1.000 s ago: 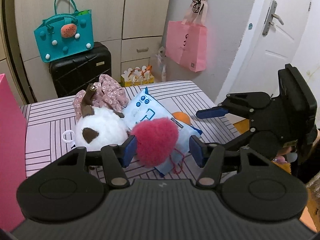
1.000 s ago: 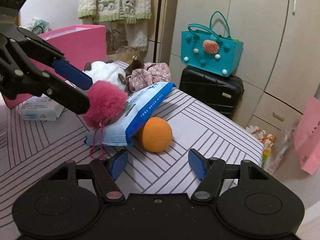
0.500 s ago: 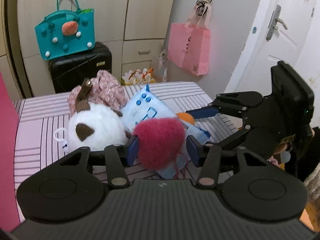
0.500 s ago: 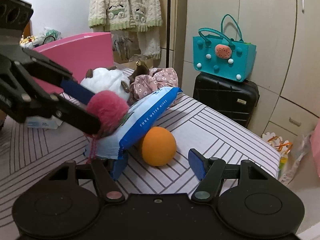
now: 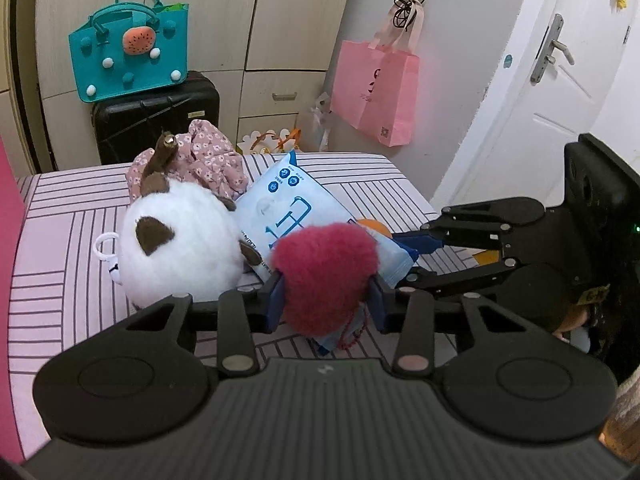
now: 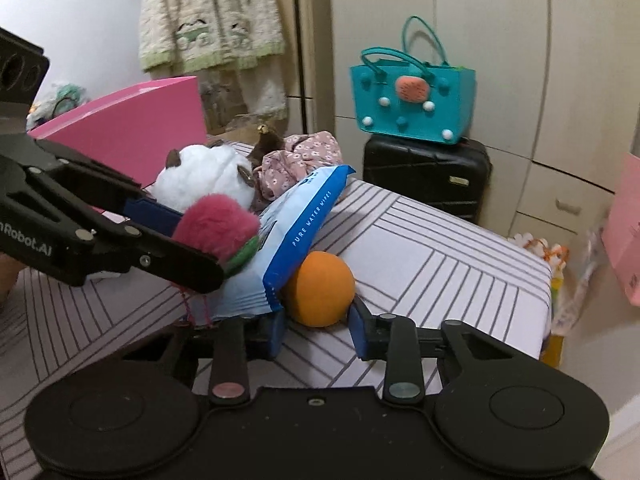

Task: Organize soft objects
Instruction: 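Close the left gripper on the strawberry plush while the right gripper grasps the orange ball, then lift the strawberry plush and orange ball and carry both over the pink box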

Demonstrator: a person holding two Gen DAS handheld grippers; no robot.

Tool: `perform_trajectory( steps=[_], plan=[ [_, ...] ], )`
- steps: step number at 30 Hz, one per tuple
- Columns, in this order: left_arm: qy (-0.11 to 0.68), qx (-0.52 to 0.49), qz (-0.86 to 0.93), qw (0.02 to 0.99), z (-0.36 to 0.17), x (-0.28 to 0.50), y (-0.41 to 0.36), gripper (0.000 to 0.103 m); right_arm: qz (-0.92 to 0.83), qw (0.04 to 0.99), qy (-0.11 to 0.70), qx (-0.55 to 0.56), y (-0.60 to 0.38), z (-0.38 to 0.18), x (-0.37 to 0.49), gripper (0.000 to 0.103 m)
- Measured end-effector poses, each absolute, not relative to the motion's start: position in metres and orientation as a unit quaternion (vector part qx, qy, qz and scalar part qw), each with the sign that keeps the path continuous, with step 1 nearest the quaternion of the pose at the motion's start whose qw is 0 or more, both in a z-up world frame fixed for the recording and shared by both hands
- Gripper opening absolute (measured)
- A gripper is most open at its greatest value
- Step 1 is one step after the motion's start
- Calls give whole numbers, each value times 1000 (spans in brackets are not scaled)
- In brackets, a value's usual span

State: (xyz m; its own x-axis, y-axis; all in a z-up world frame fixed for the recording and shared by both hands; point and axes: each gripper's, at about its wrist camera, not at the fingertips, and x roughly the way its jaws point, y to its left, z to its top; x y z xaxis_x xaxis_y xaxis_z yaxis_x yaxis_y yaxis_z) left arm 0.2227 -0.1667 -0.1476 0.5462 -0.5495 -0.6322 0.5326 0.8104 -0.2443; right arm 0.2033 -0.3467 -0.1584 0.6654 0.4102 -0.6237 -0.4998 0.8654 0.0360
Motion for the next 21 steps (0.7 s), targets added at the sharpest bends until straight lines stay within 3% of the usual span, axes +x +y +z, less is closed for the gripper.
perform_trajectory(
  steps=[21],
  plan=[
    [383,-30,-352,854,-142,188,-149,37,123,915,382,-52,-343,-146,157,36]
  ],
)
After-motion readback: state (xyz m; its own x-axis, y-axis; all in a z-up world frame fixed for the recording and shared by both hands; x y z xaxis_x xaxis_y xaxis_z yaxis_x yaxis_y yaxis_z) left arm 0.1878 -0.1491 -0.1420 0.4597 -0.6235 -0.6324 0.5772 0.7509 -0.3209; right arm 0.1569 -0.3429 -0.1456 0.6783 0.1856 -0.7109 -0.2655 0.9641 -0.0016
